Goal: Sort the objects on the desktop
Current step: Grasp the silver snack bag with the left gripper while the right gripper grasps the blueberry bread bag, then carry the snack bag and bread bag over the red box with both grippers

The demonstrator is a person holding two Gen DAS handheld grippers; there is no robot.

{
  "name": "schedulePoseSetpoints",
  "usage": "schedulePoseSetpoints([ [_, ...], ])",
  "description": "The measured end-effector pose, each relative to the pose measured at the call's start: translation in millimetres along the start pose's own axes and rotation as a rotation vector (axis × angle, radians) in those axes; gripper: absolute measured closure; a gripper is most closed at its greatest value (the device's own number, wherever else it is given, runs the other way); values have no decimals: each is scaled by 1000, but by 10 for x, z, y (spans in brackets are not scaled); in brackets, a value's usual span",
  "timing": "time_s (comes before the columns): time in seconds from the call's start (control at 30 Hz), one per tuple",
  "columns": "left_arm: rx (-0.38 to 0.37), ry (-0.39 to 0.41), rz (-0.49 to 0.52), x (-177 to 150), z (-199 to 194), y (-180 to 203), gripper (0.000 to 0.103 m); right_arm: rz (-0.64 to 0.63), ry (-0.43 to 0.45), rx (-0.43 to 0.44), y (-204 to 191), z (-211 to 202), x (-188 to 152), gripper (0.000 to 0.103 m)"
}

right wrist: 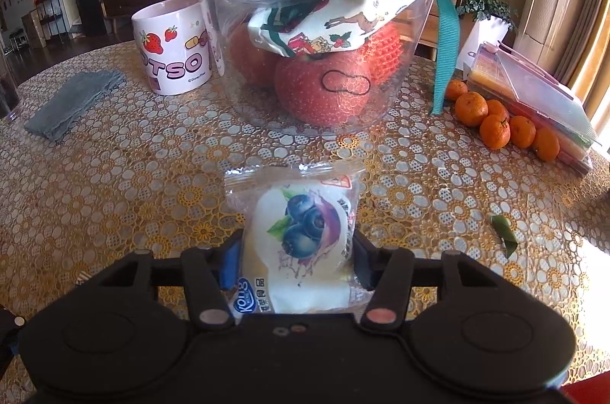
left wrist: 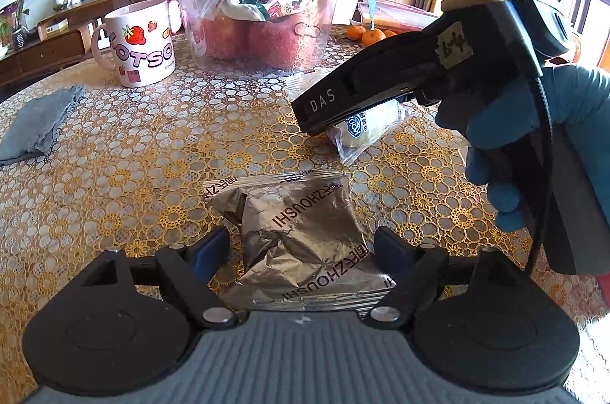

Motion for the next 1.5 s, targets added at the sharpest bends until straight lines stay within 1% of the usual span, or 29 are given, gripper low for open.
schedulePoseSetpoints([
  [0.03,-4,1,6,1,-2,10,27,1,-1,-2,13,-21,-11,48],
  [0.17,2,-2,2,21,-6,8,35,9,-2,-12,57,-132,-67,49],
  [0.23,8,-2,2,34,-7,-3,44,24,2,-11,89,-213,-99,49],
  [0.47,13,-4,8,46,-31,-10,47,75,-15,-1,199,-547,-274,49],
  [0.6,9,-17,-25,52,-106,-17,48,85,-15,0,208,-773,-405,49],
  [0.93,6,14,-60,73,-596,55,48,139,14,24,184,-1359,-709,50],
  [1.07,-2,37,-38,97,-853,176,48,163,33,30,196,-1598,-811,50],
  [1.27,-38,55,-5,105,-1181,433,48,179,49,26,227,-1958,-953,50],
  [1.5,-80,84,35,114,-1482,756,48,221,92,-5,383,-2376,-1168,50],
])
Point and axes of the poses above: each gripper's, at about its wrist camera, not at the fingertips, and z roughly the way its jaws point, y to its right, x to its top, the point moved 4 cm from there along z, roughly the way its jaws point, and after that the axes turned 4 degrees about -x, right-handed, at the moved point
